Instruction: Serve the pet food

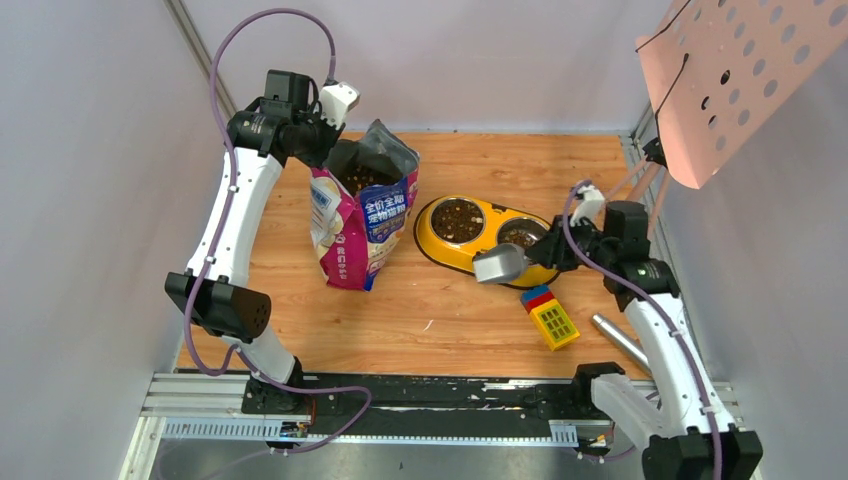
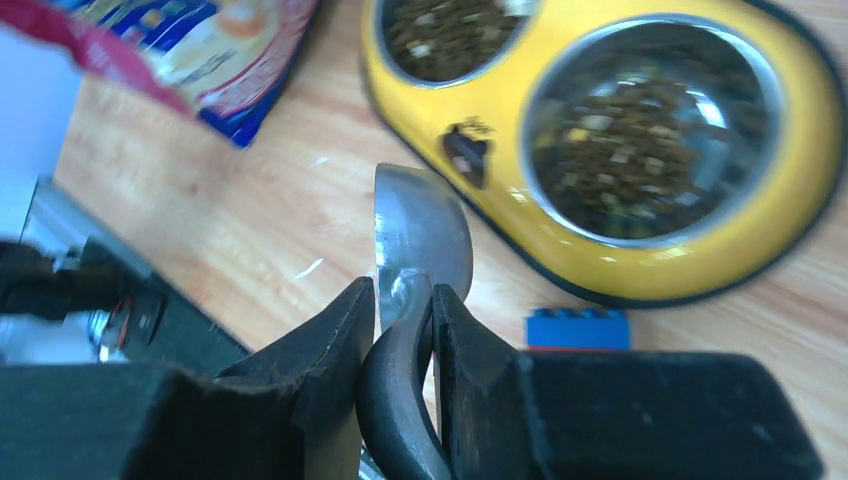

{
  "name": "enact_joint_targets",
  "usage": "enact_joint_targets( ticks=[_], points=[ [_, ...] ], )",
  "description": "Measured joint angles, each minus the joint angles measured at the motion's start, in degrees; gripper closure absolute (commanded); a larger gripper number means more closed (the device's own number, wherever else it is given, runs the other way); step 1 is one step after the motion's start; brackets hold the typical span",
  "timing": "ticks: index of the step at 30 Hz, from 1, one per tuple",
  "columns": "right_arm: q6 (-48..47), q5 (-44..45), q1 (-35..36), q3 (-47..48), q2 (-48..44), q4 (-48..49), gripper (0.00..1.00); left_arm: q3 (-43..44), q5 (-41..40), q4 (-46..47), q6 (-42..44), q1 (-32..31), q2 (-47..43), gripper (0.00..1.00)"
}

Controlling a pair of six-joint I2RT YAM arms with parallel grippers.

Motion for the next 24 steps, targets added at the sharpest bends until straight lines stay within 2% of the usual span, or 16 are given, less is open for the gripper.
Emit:
enact_joint_targets(
  ticks=[4, 9, 18, 24],
  points=[
    [-0.8, -2.2, 9.8, 5.0, 4.8, 0.0, 1.00, 0.0, 0.1, 0.0, -0.3, 0.0, 0.0, 1.00],
    [1.6, -5.6, 16.5, 19.3, 12.3, 1.0, 1.00, 0.0, 0.2, 0.1, -1.6, 0.0, 0.0, 1.00],
    [9.9, -8.8, 19.2, 49.5, 27.7, 6.3, 1.00, 0.0, 2.7, 0.2, -5.8, 0.1, 0.0, 1.00],
    [9.5, -7.1, 20.9, 62.4, 37.7, 6.9, 1.00, 0.0, 5.4, 0.6, -8.9, 0.2, 0.0, 1.00]
  ],
)
